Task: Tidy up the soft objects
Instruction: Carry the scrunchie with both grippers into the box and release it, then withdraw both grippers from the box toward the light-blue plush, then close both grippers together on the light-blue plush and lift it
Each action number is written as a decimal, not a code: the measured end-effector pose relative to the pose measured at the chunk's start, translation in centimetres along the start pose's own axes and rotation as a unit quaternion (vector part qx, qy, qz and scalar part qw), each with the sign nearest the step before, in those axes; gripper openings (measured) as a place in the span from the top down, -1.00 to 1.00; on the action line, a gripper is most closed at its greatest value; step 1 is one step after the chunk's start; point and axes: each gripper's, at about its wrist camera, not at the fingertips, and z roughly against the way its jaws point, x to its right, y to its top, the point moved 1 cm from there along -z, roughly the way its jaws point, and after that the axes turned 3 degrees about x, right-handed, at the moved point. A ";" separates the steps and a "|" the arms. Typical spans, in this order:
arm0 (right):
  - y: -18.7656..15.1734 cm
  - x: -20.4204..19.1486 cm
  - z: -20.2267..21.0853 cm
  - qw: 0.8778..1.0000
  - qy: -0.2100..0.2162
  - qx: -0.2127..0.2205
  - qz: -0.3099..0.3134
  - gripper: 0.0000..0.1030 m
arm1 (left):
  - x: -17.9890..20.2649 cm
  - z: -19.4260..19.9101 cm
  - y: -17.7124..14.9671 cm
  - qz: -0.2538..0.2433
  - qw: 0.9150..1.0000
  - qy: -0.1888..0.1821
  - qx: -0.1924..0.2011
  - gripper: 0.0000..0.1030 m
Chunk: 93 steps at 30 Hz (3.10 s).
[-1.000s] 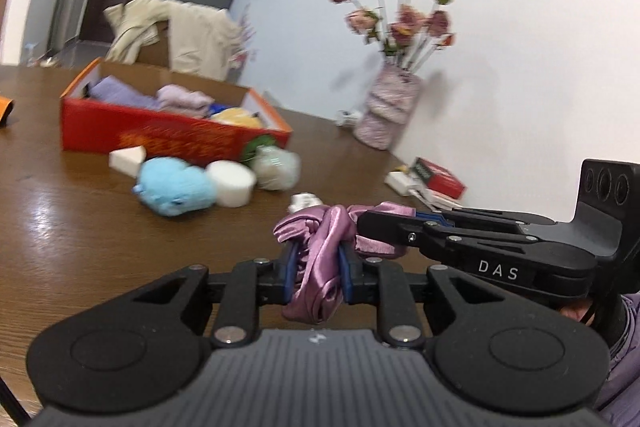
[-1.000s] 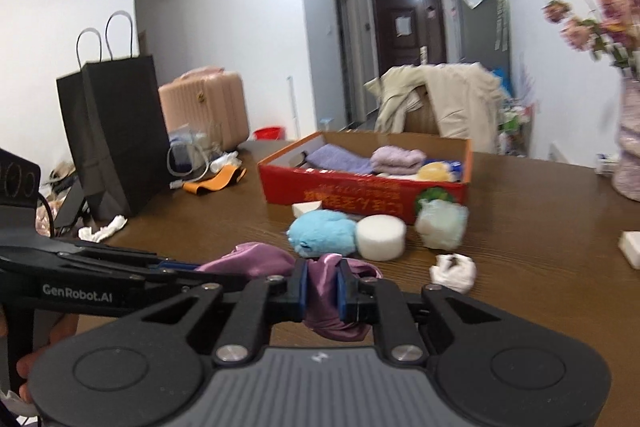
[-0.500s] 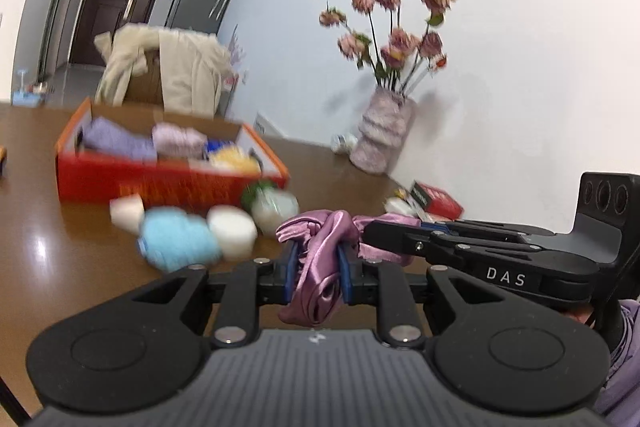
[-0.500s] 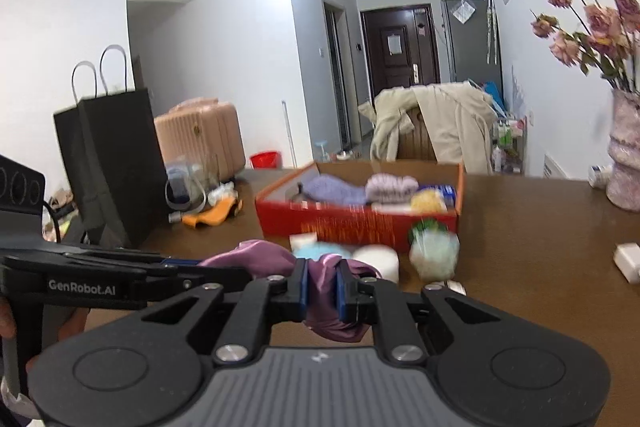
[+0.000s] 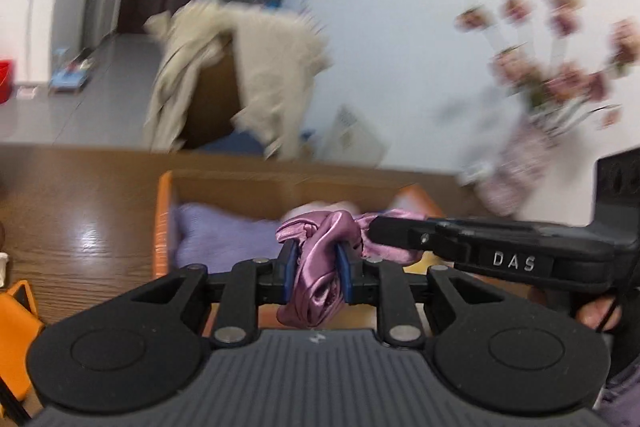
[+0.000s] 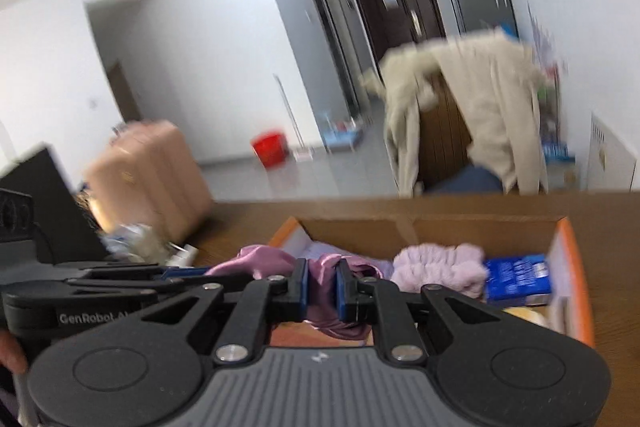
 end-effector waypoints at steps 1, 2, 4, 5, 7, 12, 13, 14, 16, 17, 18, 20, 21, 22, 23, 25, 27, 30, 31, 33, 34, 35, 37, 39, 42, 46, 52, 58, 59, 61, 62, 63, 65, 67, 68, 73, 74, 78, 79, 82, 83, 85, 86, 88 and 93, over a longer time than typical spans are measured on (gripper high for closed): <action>-0.2 0.3 -2.5 1.000 -0.008 -0.016 -0.009 0.75 | -0.8 -1.4 -0.2 -0.007 1.000 0.029 -0.007 0.51; -0.6 0.3 -4.6 0.999 -0.019 -0.032 -0.005 0.75 | -1.4 -2.5 -0.5 -0.022 0.998 0.058 -0.013 0.51; -1.6 0.0 -8.0 0.997 -0.041 -0.060 0.002 0.75 | -2.1 -3.9 -1.0 -0.033 0.996 0.076 -0.023 0.50; -2.0 0.0 -9.3 0.996 -0.047 -0.073 0.002 0.74 | -2.4 -4.0 -1.1 -0.033 0.996 0.079 -0.018 0.47; -3.2 0.0 -10.8 0.994 -0.045 -0.100 0.001 0.65 | -2.9 -3.6 -1.1 -0.028 0.996 0.081 -0.005 0.33; -2.5 -0.3 -9.4 0.995 -0.030 -0.095 -0.002 0.12 | -1.8 -0.7 -0.4 -0.038 0.995 0.095 0.016 0.23; -2.0 -0.3 -8.5 0.996 -0.035 -0.088 0.005 0.11 | -1.4 0.5 -0.2 -0.039 0.994 0.101 0.026 0.22; -1.4 -0.4 -7.3 0.996 -0.039 -0.080 0.010 0.11 | -0.8 1.5 0.2 -0.042 0.993 0.102 0.032 0.22; -0.1 -0.3 -4.6 0.997 -0.037 -0.061 0.016 0.07 | 0.2 3.8 1.0 -0.050 0.992 0.104 0.047 0.19; 0.5 -0.5 -2.8 0.998 -0.037 -0.051 0.021 0.04 | 0.9 5.1 1.3 -0.054 0.991 0.106 0.054 0.18; 1.1 -0.7 -1.1 0.998 -0.041 -0.038 0.027 0.01 | 1.5 6.1 1.6 -0.059 0.991 0.107 0.060 0.18; 2.2 -0.9 3.2 0.998 -0.051 -0.011 0.041 -0.07 | 3.1 9.0 2.0 -0.067 0.989 0.108 0.075 0.13; 2.6 -1.0 5.1 0.997 -0.055 0.000 0.046 -0.11 | 3.9 10.2 2.1 -0.071 0.988 0.108 0.081 0.12; 2.9 -1.1 7.4 0.997 -0.059 0.012 0.052 -0.12 | 4.9 11.8 2.1 -0.074 0.988 0.106 0.088 0.08; 3.1 -1.2 9.3 0.996 -0.063 0.021 0.058 -0.14 | 5.7 13.0 2.0 -0.077 0.987 0.104 0.092 0.02; 3.3 -1.4 13.7 0.994 -0.074 0.043 0.074 -0.20 | 7.4 15.4 1.6 -0.084 0.986 0.099 0.105 -0.10; 3.2 -1.5 17.5 0.991 -0.085 0.062 0.085 -0.27 | 9.3 17.5 1.1 -0.100 0.984 0.096 0.115 -0.19; 2.7 -1.5 22.7 0.987 -0.097 0.083 0.094 -0.28 | 11.7 19.7 0.3 -0.112 0.981 0.095 0.126 -0.26; 2.4 -1.3 23.8 0.987 -0.098 0.087 0.093 -0.29 | 12.4 20.5 -0.1 -0.111 0.981 0.093 0.131 -0.29; 1.7 -1.3 25.7 0.986 -0.105 0.093 0.094 -0.39 | 13.3 21.6 -0.9 -0.108 0.980 0.089 0.139 -0.35; 1.1 -1.3 26.8 0.985 -0.107 0.097 0.097 -0.41 | 13.8 22.1 -1.6 -0.105 0.980 0.086 0.144 -0.38; 0.6 -1.4 27.6 0.984 -0.108 0.100 0.099 -0.44 | 14.2 22.8 -2.4 -0.100 0.980 0.083 0.149 -0.42; -1.2 -1.6 29.4 0.983 -0.103 0.106 0.108 -0.44 | 14.8 24.1 -4.5 -0.093 0.979 0.087 0.161 -0.47; -3.4 -2.0 31.2 0.982 -0.096 0.113 0.120 -0.49 | 15.6 25.5 -7.6 -0.090 0.976 0.091 0.178 -0.58; -7.4 -3.1 33.4 0.977 -0.087 0.126 0.150 -0.63 | 16.5 27.5 -12.4 -0.083 0.971 0.102 0.199 -0.73; -14.0 -4.4 35.7 0.973 -0.069 0.141 0.172 -0.68 | 16.8 28.9 -19.0 -0.049 0.968 0.122 0.213 -0.95; -23.2 -5.4 36.2 0.977 -0.065 0.133 0.152 -0.69 | 16.9 28.5 -25.7 -0.040 0.977 0.125 0.169 -1.00; -26.4 -5.3 35.1 0.985 -0.066 0.098 0.128 -0.69 | 16.4 26.9 -26.2 -0.041 0.979 0.124 0.155 -1.00; -26.4 -5.2 34.9 0.985 -0.070 0.098 0.128 -0.69 | 16.4 26.6 -26.2 -0.037 0.980 0.123 0.153 -1.00; -26.3 -4.8 34.3 0.986 -0.066 0.096 0.116 -0.68 | 16.0 25.7 -26.0 -0.029 0.981 0.122 0.145 -1.00; -26.1 -4.6 34.0 0.988 -0.063 0.093 0.110 -0.67 | 15.8 25.1 -25.9 -0.026 0.983 0.119 0.138 -1.00; -26.0 -4.4 33.5 0.988 -0.062 0.090 0.105 -0.66 | 15.7 24.5 -25.8 -0.025 0.984 0.117 0.132 -1.00; -25.7 -4.0 32.3 0.990 -0.060 0.080 0.099 -0.64 | 15.2 23.0 -25.3 -0.021 0.986 0.112 0.122 -1.00; -25.5 -3.7 30.9 0.992 -0.057 0.068 0.091 -0.55 | 14.7 21.4 -24.6 -0.015 0.988 0.108 0.113 -1.00; -25.4 -3.5 30.1 0.993 -0.054 0.061 0.086 -0.46 | 14.4 20.6 -24.2 -0.012 0.988 0.104 0.110 -1.00; -23.9 -2.1 25.8 0.997 -0.043 0.033 0.054 -0.14 | 12.3 15.6 -21.2 0.016 0.993 0.069 0.091 -0.85; -23.6 -1.9 25.0 0.998 -0.041 0.029 0.047 -0.09 | 11.7 14.1 -20.4 0.020 0.995 0.064 0.079 -0.68; -21.8 -0.8 20.8 0.999 -0.033 0.017 0.016 0.01 | 9.1 8.8 -17.7 0.028 0.997 0.046 0.049 -0.48; -21.3 -0.6 19.6 0.999 -0.030 0.015 0.009 0.03 | 8.2 7.4 -17.1 0.037 0.998 0.044 0.036 -0.41; -20.1 0.0 15.8 1.000 -0.018 -0.002 -0.008 0.09 | 5.8 4.6 -16.3 0.077 0.997 0.016 0.009 -0.21; -19.8 0.2 14.7 1.000 -0.015 -0.008 -0.015 0.09 | 5.2 3.9 -16.4 0.090 0.996 0.003 0.000 -0.09; -19.5 0.5 12.5 0.999 -0.009 -0.018 -0.035 0.10 | 3.8 2.9 -17.2 0.121 0.992 -0.036 -0.014 0.10; -19.3 0.7 11.6 0.999 -0.004 -0.021 -0.045 0.10 | 3.3 2.9 -17.4 0.137 0.989 -0.055 -0.010 0.28; -19.1 1.3 10.1 0.998 0.002 -0.022 -0.067 0.10 | 3.0 3.1 -17.6 0.147 0.986 -0.078 -0.015 0.28; -19.0 2.5 8.2 0.993 0.024 -0.018 -0.114 0.18 | 2.6 3.5 -17.9 0.156 0.984 -0.079 -0.020 0.31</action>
